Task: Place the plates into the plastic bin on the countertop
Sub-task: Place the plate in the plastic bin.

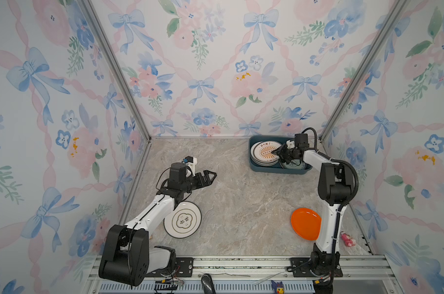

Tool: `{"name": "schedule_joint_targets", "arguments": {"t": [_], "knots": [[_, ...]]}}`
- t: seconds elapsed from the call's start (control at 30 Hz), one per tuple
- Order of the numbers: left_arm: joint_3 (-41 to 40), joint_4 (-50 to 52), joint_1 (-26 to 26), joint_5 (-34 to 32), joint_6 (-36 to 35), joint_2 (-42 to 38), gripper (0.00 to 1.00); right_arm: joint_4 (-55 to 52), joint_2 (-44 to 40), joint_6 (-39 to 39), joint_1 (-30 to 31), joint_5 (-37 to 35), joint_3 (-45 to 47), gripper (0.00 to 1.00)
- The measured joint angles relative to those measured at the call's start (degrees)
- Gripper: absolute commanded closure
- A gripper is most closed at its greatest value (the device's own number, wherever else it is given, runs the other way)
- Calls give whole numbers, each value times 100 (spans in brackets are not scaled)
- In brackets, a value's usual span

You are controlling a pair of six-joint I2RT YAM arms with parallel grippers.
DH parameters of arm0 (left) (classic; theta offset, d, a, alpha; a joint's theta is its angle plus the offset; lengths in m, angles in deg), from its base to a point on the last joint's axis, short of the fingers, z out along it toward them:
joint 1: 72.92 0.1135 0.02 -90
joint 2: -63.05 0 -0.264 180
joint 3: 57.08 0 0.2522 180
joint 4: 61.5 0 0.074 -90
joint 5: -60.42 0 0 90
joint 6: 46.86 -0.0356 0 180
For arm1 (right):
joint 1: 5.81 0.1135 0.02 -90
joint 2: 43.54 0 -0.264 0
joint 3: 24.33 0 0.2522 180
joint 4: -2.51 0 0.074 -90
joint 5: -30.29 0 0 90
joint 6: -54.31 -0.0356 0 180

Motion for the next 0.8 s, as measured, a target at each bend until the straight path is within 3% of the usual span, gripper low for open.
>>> {"name": "schedule_joint_targets", "arguments": {"t": [0.8], "knots": [[0, 0, -109, 83, -39, 63, 2, -1773, -264, 1523, 114, -767, -380, 51]]}}
